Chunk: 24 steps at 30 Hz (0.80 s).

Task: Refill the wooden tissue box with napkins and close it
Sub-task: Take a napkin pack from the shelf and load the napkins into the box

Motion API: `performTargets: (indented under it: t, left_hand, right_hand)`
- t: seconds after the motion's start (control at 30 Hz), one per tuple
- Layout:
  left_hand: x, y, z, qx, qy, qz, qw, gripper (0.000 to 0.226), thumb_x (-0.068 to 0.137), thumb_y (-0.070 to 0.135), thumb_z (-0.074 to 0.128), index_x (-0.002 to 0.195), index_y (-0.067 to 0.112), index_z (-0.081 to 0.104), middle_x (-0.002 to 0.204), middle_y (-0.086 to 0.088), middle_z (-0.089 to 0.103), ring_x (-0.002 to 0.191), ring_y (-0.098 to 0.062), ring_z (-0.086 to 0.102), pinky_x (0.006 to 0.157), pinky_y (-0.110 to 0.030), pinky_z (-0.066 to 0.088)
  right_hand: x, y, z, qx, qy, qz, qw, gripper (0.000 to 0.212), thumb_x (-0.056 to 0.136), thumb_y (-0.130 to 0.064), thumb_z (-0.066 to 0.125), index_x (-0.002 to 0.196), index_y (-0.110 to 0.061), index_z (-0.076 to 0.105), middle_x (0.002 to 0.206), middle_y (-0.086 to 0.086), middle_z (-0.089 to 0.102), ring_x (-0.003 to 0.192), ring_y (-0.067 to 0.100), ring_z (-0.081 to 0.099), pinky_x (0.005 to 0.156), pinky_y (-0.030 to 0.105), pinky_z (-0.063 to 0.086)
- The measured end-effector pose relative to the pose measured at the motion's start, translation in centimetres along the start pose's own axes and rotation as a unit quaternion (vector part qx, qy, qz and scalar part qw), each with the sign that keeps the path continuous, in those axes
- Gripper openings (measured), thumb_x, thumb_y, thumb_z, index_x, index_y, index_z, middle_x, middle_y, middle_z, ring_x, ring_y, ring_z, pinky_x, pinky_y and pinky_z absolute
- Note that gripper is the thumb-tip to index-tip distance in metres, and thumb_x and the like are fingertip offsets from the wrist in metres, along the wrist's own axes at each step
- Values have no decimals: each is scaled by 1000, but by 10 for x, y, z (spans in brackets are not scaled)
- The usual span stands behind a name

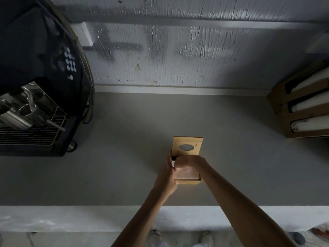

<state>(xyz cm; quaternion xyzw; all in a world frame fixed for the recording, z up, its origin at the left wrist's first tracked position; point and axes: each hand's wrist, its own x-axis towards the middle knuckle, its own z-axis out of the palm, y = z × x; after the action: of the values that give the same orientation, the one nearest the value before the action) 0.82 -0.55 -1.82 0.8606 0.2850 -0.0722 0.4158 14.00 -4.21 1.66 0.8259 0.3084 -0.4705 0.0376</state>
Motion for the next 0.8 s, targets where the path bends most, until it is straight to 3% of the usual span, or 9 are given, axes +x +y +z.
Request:
performTargets:
  t: [0.07, 0.2, 0.3, 0.37, 0.47, 0.53, 0.6, 0.73, 0.8]
  left_hand:
    - [-1, 0, 1, 0, -4, -11, 1000, 92, 81, 5, 70, 149, 15, 8, 135, -11, 55, 117, -31, 59, 92, -41, 53]
    - [-2, 0, 2, -4, 2, -19, 1000, 72, 82, 7, 71, 137, 12, 25, 130, -9, 59, 112, -29, 62, 89, -35, 53]
    - [-4, -1, 0, -3, -8, -28, 1000, 66, 86, 13, 69, 137, 8, 28, 133, -11, 57, 114, -30, 61, 92, -37, 53]
    - [-7, -2, -1, -5, -19, -31, 999, 76, 88, 16, 66, 147, 11, 18, 135, -13, 56, 115, -33, 61, 93, -44, 53]
    - [-13, -2, -2, -7, -23, -24, 999, 89, 86, 7, 61, 151, 26, 2, 129, -11, 58, 105, -32, 65, 85, -47, 56]
    - [-19, -2, 0, -6, -16, -20, 1000, 100, 82, 2, 58, 150, 36, -7, 130, -8, 57, 99, -29, 66, 75, -39, 57]
    - [-22, 0, 1, 2, 15, -8, 1000, 97, 82, 4, 53, 150, 41, -6, 143, -3, 48, 109, -30, 63, 79, -39, 53]
    - [-18, 7, 3, 46, 83, 52, 994, 60, 96, 15, 43, 149, 34, 22, 154, -4, 37, 120, -24, 58, 92, -38, 52]
    - [-10, 8, 1, 78, 82, 78, 991, 50, 100, 21, 41, 148, 29, 29, 157, -6, 29, 128, -22, 51, 96, -35, 51]
  right_hand:
    - [0, -2, -1, 6, 9, -19, 1000, 33, 88, -31, 55, 119, -20, 56, 113, -1, 58, 96, 20, 51, 82, 34, 42]
    - [3, 0, -1, 43, 19, -4, 999, 14, 88, -34, 54, 80, -23, 54, 84, -7, 55, 75, 11, 51, 62, 25, 38]
    - [7, 9, 2, 6, 22, -16, 1000, 35, 80, -58, 57, 97, -28, 58, 97, -8, 63, 89, 17, 59, 83, 33, 49]
    - [8, 17, 4, 4, 35, -33, 999, 52, 76, -69, 53, 109, -29, 61, 105, -8, 66, 96, 17, 61, 91, 35, 49]
    - [8, 30, 8, 17, 59, -64, 996, 54, 88, -56, 55, 131, -23, 56, 132, 1, 62, 117, 22, 59, 95, 29, 44]
    - [4, 38, 12, 21, 86, -73, 993, 52, 93, -43, 58, 138, -20, 50, 140, 4, 57, 123, 24, 57, 91, 26, 42]
    - [-3, 45, 17, 16, 156, -108, 982, 46, 93, -33, 60, 137, -24, 52, 137, 4, 61, 120, 24, 61, 92, 27, 45]
    - [-21, 61, 35, 29, 375, -175, 910, 32, 89, -15, 67, 120, -21, 67, 128, 4, 67, 116, 23, 65, 98, 36, 53]
    - [-26, 71, 48, 16, 417, -172, 892, 31, 85, -12, 71, 115, -21, 70, 133, 4, 62, 123, 22, 58, 99, 39, 52]
